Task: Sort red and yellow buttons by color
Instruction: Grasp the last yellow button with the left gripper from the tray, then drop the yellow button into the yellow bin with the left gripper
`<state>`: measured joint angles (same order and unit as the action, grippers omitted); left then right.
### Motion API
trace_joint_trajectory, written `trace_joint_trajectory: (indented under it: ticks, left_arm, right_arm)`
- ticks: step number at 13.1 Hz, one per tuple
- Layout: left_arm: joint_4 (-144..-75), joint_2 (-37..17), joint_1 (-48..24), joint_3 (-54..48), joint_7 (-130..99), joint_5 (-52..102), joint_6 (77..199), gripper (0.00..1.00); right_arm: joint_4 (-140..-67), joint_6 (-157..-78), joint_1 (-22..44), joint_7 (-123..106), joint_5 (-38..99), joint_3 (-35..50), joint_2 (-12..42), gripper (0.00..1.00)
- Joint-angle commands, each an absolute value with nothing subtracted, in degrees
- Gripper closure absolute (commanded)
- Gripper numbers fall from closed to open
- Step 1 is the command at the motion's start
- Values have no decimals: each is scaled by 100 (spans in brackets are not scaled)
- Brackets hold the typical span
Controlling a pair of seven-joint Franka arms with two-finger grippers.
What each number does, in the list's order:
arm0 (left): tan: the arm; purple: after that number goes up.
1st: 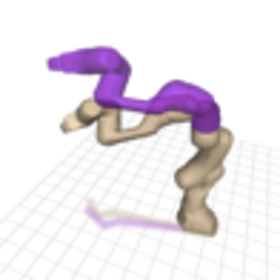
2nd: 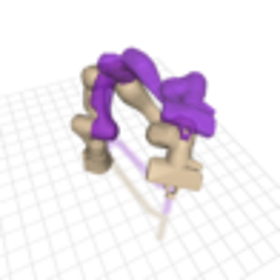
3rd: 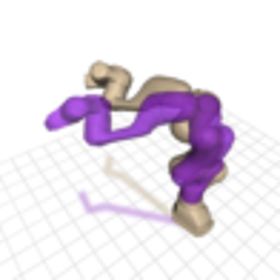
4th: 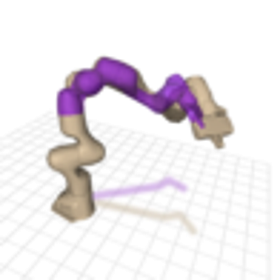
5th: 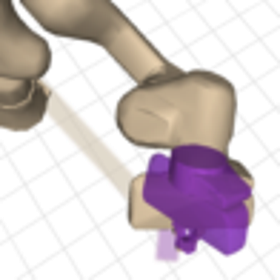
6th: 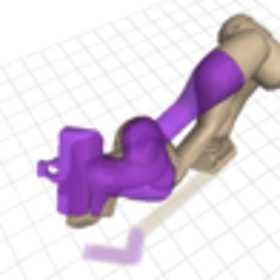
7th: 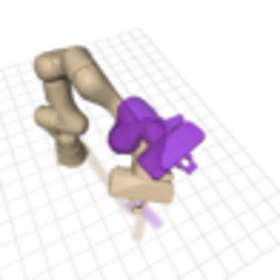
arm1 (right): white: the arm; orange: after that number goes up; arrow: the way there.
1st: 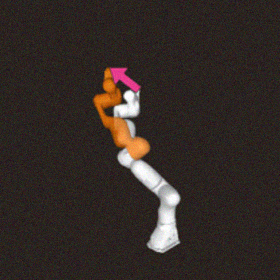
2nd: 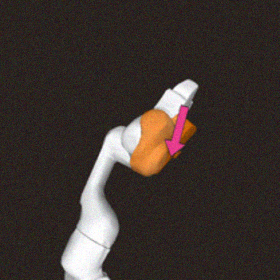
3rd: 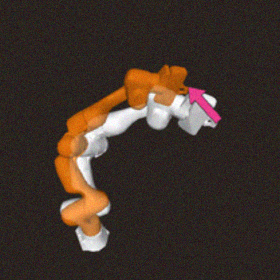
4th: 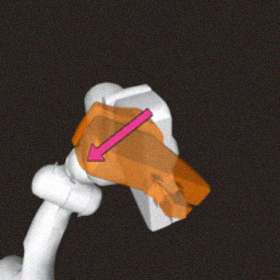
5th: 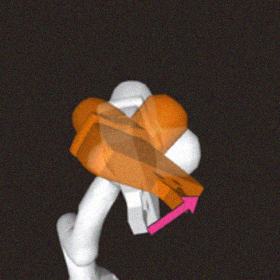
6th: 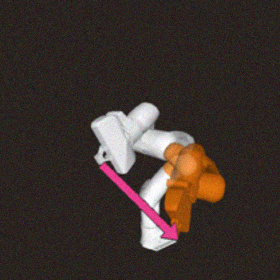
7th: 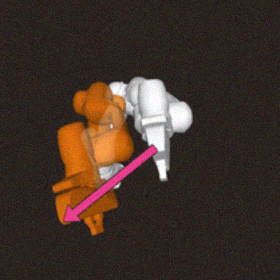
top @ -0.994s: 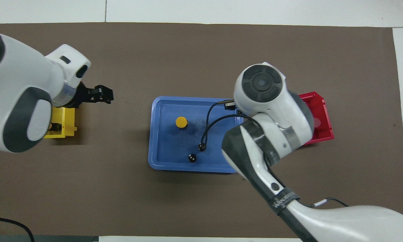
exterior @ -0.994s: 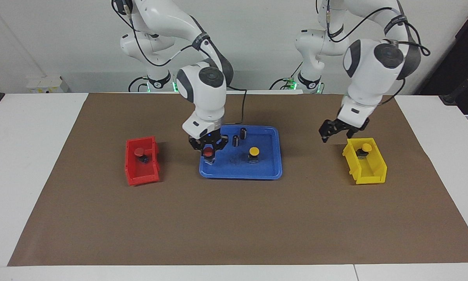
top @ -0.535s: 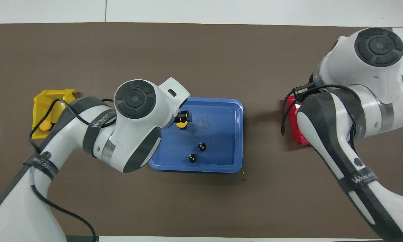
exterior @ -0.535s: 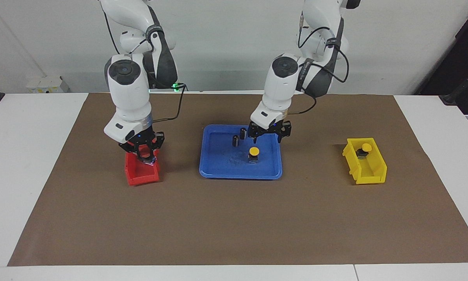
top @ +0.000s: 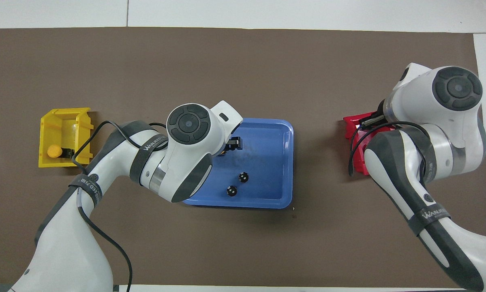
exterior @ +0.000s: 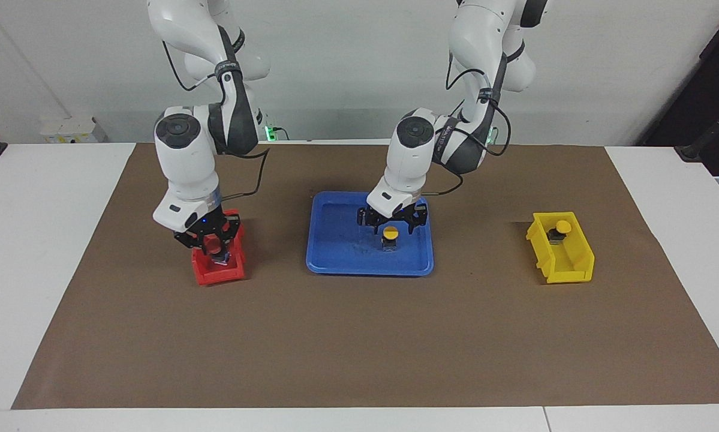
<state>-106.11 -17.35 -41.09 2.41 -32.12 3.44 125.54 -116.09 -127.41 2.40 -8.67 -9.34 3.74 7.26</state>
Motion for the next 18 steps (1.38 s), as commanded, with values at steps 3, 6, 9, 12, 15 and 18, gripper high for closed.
trace_joint_trajectory:
  ticks: [3, 6, 9, 12, 15, 18]
  left_arm:
    - [-10626, -1933, -4245, 343, -3655, 747, 12813, 98]
    - [-10145, -1942, -4193, 378, -3700, 940, 12247, 98]
    - [-9415, -1566, -3843, 675, -3596, 897, 10824, 99]
    - [-9360, -1100, -2668, 878, -2090, 879, 9925, 99]
    - [-9378, -1002, -1208, 905, -296, 879, 9949, 99]
    - [-10227, -687, -292, 896, 911, 879, 10702, 99]
  right_arm:
    - [-12594, -13692, -61, -1327, -905, 448, 273, 72]
    - [-12884, -14071, -114, -1336, -905, 448, 211, 72]
    - [-12911, -14185, -105, -1301, -905, 448, 272, 69]
    - [-12885, -14274, -114, -1301, -905, 448, 360, 48]
    - [-12448, -13645, -71, -1301, -905, 448, 387, 31]
    - [-11271, -11871, -35, -1292, -722, 466, 334, 16]
